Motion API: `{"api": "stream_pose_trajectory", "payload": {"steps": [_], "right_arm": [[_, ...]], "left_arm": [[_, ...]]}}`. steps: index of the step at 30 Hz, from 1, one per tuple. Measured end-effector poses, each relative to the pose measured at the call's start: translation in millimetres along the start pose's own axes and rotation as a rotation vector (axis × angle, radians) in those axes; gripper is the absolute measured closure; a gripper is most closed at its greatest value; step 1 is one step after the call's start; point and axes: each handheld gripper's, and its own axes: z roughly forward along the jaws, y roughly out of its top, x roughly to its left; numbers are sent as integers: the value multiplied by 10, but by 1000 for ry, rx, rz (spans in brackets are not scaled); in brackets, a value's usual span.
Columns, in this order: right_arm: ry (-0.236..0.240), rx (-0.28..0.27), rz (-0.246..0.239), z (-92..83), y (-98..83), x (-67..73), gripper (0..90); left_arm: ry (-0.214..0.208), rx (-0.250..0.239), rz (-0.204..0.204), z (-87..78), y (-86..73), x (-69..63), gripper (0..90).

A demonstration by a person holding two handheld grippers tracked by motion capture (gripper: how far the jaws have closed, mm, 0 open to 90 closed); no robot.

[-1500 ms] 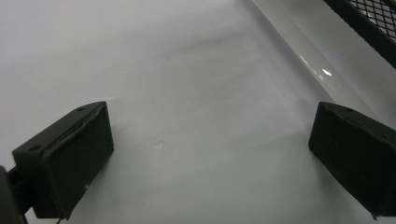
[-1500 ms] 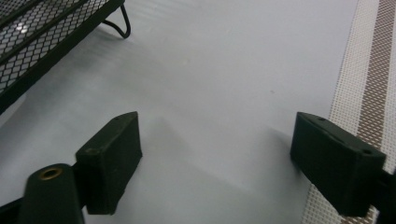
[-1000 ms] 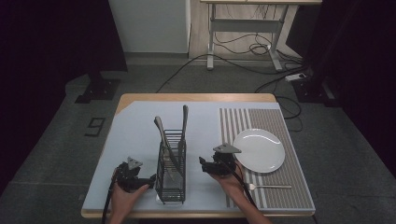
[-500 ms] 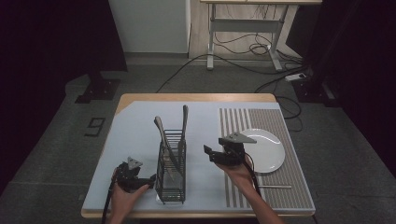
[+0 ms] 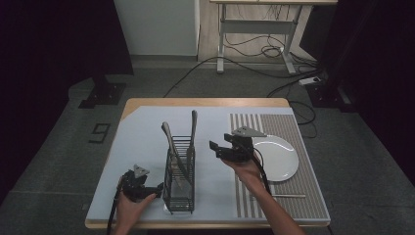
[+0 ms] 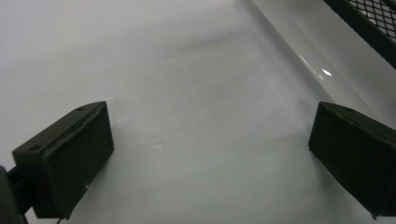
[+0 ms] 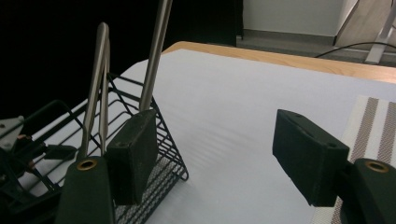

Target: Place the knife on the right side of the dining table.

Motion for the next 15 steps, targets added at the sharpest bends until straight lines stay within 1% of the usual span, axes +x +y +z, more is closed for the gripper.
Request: {"api": "stream_pose_trajectory", "payload": {"steps": [3, 12, 15], "right_arm": [[14, -2, 14, 32, 55, 2, 320], [20, 4, 11, 99, 138, 20, 336], [25, 2, 11, 122, 169, 30, 356]], "left_arm": [[0, 0, 0, 0, 0, 0, 0], [0, 2, 2, -1, 0, 2, 0], [0, 2, 2, -2, 0, 1, 0]]}}
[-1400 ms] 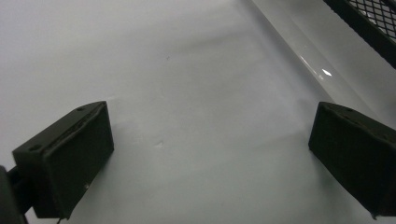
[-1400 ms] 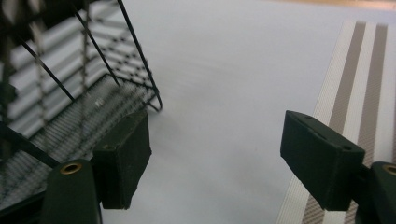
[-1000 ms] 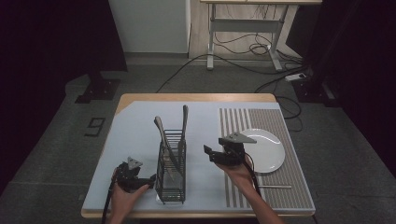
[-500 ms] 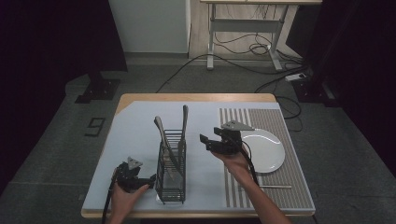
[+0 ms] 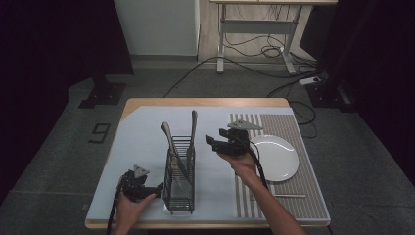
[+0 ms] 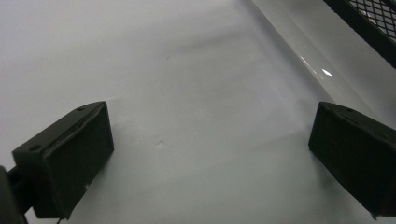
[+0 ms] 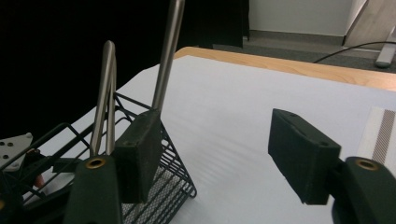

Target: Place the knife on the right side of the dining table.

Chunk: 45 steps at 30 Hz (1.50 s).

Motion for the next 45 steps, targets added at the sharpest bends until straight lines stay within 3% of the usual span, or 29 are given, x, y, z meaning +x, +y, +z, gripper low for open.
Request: {"api": "stream_pose_trajectory", "payload": {"steps": [7, 29, 33, 45], "right_arm": [[11, -1, -17, 103, 111, 62, 366], [61, -10, -8, 372, 156, 100, 386], [100, -9, -8, 426, 183, 93, 439], [154, 5, -19, 597, 253, 109, 580]], "left_arm": [[0, 0, 2, 1, 0, 2, 0], [0, -3, -1, 3, -1, -1, 0], [0, -2, 0, 3, -1, 1, 0], [0, -2, -1, 3, 0, 0, 0]]}}
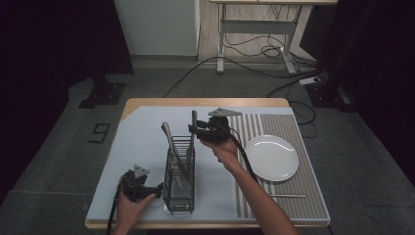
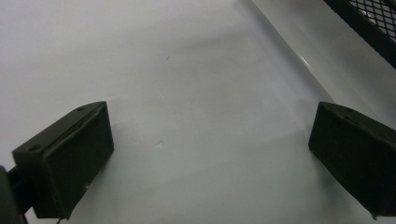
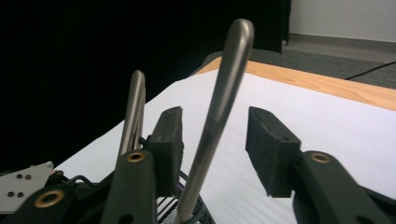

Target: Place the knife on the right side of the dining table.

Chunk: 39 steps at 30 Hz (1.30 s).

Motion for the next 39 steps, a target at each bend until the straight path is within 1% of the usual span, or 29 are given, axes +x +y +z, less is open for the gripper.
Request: {"api": "stream_pose_trajectory", "payload": {"steps": [1, 5, 10, 14, 17, 21, 24, 29, 33, 39], "right_arm": [[7, 2, -6, 19, 4, -1, 617], [16, 9, -13, 49, 10, -4, 676], [39, 15, 0, 62, 19, -27, 769], [52, 19, 17, 51, 23, -47, 785], [85, 16, 39, 27, 28, -54, 796], [113, 11, 28, -19, 36, -6, 806], [143, 8, 23, -60, 41, 42, 816], [166, 12, 27, -111, 44, 82, 826], [167, 19, 13, -156, 46, 89, 826], [187, 13, 36, -216, 23, 58, 833]], "left_arm": [[0, 0, 0, 0, 0, 0, 0], [0, 0, 0, 0, 0, 0, 0], [0, 0, -1, 0, 0, 0, 0], [0, 0, 0, 0, 0, 0, 0], [-1, 0, 0, 1, 0, 1, 0], [0, 0, 0, 0, 0, 0, 0], [0, 2, 1, -1, 1, 1, 0], [0, 2, 1, -1, 0, 1, 0], [0, 2, 1, -1, 1, 1, 0], [0, 2, 1, -1, 1, 1, 0]]}}
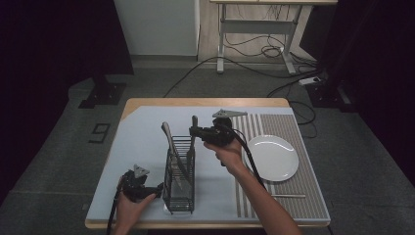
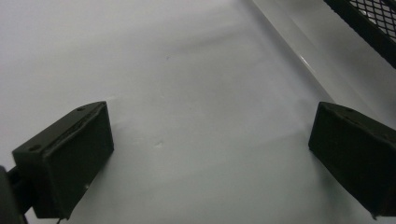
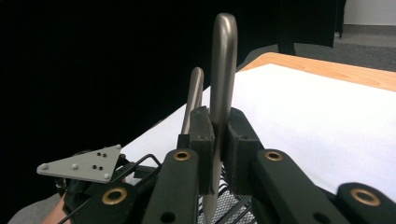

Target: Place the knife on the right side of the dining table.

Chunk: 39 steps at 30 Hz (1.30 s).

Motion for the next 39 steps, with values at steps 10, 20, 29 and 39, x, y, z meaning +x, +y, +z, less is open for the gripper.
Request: {"api": "stream_pose_trajectory", "payload": {"steps": [10, 20, 29, 39], "right_arm": [[-2, -57, -31, -162, 65, 72, 836], [1, -154, -9, -475, 158, 50, 837], [10, -242, 9, -691, 182, -13, 837], [-16, -335, -37, -1021, 292, 15, 838]], "left_arm": [[0, 0, 1, 0, 0, 0, 0], [0, 0, 1, 0, 0, 0, 0], [1, -1, 0, 1, -1, -1, 0], [0, -1, 2, 1, -1, 1, 0]]}}
